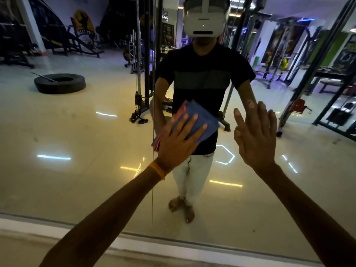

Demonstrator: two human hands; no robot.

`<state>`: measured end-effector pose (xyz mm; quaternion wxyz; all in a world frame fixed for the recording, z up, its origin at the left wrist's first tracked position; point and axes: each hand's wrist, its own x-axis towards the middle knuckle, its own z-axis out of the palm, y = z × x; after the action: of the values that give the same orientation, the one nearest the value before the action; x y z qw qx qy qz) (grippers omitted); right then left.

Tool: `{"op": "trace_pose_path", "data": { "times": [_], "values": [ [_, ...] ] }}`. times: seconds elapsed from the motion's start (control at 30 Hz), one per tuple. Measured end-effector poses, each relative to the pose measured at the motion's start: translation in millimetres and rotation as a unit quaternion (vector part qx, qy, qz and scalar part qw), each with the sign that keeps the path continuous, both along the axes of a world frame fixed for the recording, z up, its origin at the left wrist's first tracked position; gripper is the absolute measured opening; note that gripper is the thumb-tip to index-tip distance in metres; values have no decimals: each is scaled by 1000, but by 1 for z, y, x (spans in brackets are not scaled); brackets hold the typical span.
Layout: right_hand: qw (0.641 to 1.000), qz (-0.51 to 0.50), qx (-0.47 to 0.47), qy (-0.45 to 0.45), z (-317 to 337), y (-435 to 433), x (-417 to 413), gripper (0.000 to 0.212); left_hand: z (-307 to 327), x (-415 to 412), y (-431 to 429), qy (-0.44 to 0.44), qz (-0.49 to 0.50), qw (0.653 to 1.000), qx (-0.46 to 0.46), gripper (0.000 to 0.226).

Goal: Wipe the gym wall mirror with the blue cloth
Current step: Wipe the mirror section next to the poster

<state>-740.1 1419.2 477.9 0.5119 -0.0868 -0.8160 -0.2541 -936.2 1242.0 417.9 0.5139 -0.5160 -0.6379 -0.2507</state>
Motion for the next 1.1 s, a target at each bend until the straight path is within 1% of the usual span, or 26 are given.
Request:
{"op": "trace_pose_path", "data": {
  "times": [0.03, 0.1, 0.13, 0.2, 0.23, 0.3, 0.33, 0.37, 0.4, 0.43, 0.5, 0.53, 0.57, 0.63, 0.7, 0.8, 0.83, 0.87, 0.93, 1.03, 1.1],
  "values": [
    [1000, 0, 1, -2, -4, 2, 1, 58, -30, 2, -3, 14, -1, 999, -43, 84],
    [1000, 5, 3, -2, -9, 4, 3, 53, -75, 6, -15, 64, 17, 992, -106, 85],
    [1000, 9, 5, -1, -10, 6, 3, 52, -80, 4, -21, 84, 23, 989, -123, 85],
    [1000, 16, 5, 1, -11, 8, 2, 54, -55, -7, -25, 104, 13, 985, -135, 84],
    [1000, 19, 2, 3, -12, 9, 1, 56, -28, -11, -26, 85, 2, 989, -119, 82],
    [1000, 24, -11, 16, -14, 7, -2, 58, 25, -15, -24, 37, -9, 998, -40, 74],
    [999, 26, -19, 26, -16, 5, -5, 57, 40, -16, -22, 20, -16, 1000, -3, 70],
    [999, 27, -27, 36, -18, 2, -7, 55, 42, -16, -21, 10, -25, 1000, 9, 68],
    [998, 29, -37, 46, -21, -1, -9, 53, 27, -15, -20, 17, -25, 1000, -1, 70],
    [997, 32, -43, 55, -24, -3, -11, 51, 0, -14, -21, 40, -16, 999, -28, 75],
    [997, 34, -42, 56, -31, -2, -13, 51, -67, -14, -29, 91, 9, 989, -120, 94],
    [998, 33, -37, 48, -35, -1, -13, 53, -91, -14, -34, 104, 23, 982, -153, 99],
    [998, 32, -34, 39, -38, 1, -13, 57, -103, -15, -38, 112, 31, 979, -167, 100],
    [998, 37, -31, 26, -42, 5, -11, 66, -92, -18, -42, 120, 23, 978, -167, 96],
    [998, 58, -32, 24, -39, 6, -12, 68, -55, -25, -46, 109, 5, 986, -128, 90],
    [996, 74, -23, 37, -25, -1, -25, 71, 14, -38, -46, 18, 26, 999, 8, 89],
    [996, 73, -19, 46, -22, -5, -31, 72, 28, -40, -44, -12, 35, 998, 41, 89],
    [996, 69, -18, 50, -21, -9, -37, 72, 32, -40, -42, -33, 39, 997, 56, 88],
    [996, 59, -26, 54, -23, -16, -45, 66, 11, -37, -42, -45, 26, 998, 40, 81],
    [997, 60, -26, 37, -29, -21, -50, 57, -45, -46, -60, 3, 21, 998, -51, 64],
    [998, 60, -5, 18, -30, -24, -53, 54, -46, -60, -72, 40, 13, 996, -76, 61]
  ]
}}
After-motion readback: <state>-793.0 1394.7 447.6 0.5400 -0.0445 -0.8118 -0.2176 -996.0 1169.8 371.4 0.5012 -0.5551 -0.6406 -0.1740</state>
